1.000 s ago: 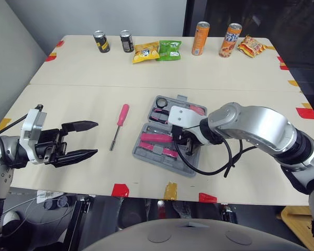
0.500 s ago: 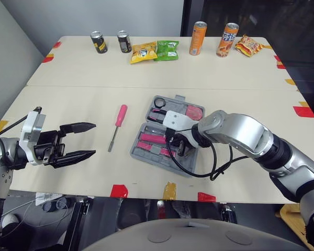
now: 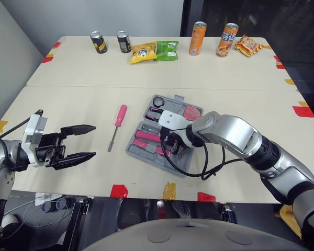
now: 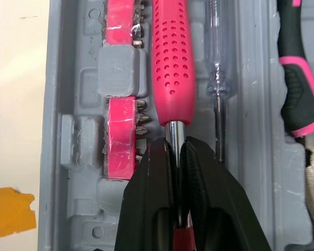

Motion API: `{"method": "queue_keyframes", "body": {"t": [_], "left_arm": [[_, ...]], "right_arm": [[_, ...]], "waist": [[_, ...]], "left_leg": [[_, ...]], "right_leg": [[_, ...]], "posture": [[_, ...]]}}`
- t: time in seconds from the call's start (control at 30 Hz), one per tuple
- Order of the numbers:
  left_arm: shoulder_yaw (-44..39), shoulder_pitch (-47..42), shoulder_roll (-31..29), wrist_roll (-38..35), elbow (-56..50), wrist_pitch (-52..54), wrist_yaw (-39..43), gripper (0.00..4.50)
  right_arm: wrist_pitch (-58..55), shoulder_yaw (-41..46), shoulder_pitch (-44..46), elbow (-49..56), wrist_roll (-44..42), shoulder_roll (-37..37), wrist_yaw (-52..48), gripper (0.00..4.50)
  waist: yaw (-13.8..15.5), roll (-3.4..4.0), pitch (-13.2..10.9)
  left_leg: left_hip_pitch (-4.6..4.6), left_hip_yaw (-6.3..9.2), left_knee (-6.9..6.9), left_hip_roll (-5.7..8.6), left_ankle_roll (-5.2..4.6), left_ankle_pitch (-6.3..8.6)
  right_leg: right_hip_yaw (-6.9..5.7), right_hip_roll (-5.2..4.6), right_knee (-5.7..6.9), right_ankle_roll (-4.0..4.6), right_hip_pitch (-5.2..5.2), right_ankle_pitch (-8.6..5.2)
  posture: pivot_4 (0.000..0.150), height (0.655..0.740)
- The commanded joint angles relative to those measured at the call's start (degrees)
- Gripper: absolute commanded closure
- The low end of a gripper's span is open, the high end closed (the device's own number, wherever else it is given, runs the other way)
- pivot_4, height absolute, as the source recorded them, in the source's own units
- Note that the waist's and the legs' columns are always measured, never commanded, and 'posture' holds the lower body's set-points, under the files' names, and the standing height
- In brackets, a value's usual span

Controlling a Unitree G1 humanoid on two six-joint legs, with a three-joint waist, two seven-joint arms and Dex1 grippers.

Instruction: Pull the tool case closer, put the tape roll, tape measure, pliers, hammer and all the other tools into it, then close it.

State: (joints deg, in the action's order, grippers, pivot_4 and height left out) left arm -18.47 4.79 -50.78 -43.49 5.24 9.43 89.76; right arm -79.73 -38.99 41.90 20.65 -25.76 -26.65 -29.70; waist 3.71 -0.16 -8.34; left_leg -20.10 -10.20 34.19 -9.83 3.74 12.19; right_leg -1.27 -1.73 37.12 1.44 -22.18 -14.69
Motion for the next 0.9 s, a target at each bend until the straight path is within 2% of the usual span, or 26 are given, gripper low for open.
{"method": "queue_keyframes", "body": {"t": [0.03,0.2,0.27,0.4,0.5,0.6,0.67,0.9], "left_arm": [[0.5,0.5,-1.2,-1.5,0.7,-1.7,2.7,0.0],[1.3,0.8,-1.6,-2.2,1.3,-2.5,2.7,0.0],[1.5,0.8,-1.7,-2.4,1.6,-2.8,2.7,0.0],[1.9,0.6,-1.5,-2.8,2.0,-3.2,2.7,0.0],[2.4,0.4,-1.1,-2.8,2.2,-3.5,2.7,0.0],[2.9,0.1,-0.6,-2.9,2.1,-3.7,2.7,0.0],[3.1,-0.1,-0.4,-3.0,2.0,-3.8,2.7,0.0],[3.5,-0.2,0.6,-2.8,1.8,-4.2,2.7,0.0]], "right_arm": [[2.0,2.1,-0.6,0.4,0.7,1.5,0.2,2.95],[4.4,9.2,-3.8,2.8,-1.6,2.8,-1.0,2.95],[10.6,11.9,-6.4,4.0,-0.9,1.8,-2.0,2.95],[32.0,17.3,-15.9,4.6,0.4,1.1,-7.4,2.95],[38.8,19.0,-20.2,1.6,-1.3,1.7,-12.6,2.95],[46.0,17.4,-23.4,-4.3,2.7,1.6,-14.7,3.75],[49.4,17.7,-24.6,-7.4,4.1,3.1,-14.4,4.45],[55.0,13.9,-25.4,-14.2,11.2,4.7,-15.2,4.48]], "waist": [[0.0,0.0,0.0],[0.2,-0.04,0.0],[0.5,-0.07,0.0],[0.9,-0.15,0.1],[0.7,-0.15,0.0],[0.1,-0.17,0.1],[-0.1,-0.18,0.1],[-0.8,-0.18,0.1]], "left_leg": [[-0.01,0.0,0.0,0.0,0.01,0.0],[-0.03,-0.01,0.01,0.0,0.02,0.0],[-0.03,-0.01,0.01,0.0,0.03,0.0],[-0.04,-0.04,-0.01,0.0,0.04,0.02],[-0.03,-0.06,-0.01,0.0,0.03,0.03],[0.01,-0.05,-0.01,0.0,-0.29,0.18],[0.0,-0.05,0.0,0.0,-0.36,0.18],[-0.02,-0.05,0.0,-0.01,-0.59,0.06]], "right_leg": [[0.0,0.0,0.0,-0.01,-0.01,0.01],[0.0,-0.01,-0.04,-0.03,-0.01,0.01],[0.0,-0.01,-0.04,-0.03,-0.01,0.01],[0.0,-0.03,-0.08,-0.15,-0.01,0.08],[0.03,-0.03,-0.08,-0.02,-0.03,0.0],[0.03,-0.02,-0.02,0.02,-0.01,-0.01],[0.02,-0.03,-0.01,0.04,-0.02,-0.01],[0.01,-0.02,-0.01,0.09,-0.02,-0.03]], "posture": [[0.15,0.74],[0.15,0.74],[0.15,0.74],[0.15,0.74],[0.15,0.74],[0.15,0.74],[0.15,0.74],[0.15,0.74]]}}
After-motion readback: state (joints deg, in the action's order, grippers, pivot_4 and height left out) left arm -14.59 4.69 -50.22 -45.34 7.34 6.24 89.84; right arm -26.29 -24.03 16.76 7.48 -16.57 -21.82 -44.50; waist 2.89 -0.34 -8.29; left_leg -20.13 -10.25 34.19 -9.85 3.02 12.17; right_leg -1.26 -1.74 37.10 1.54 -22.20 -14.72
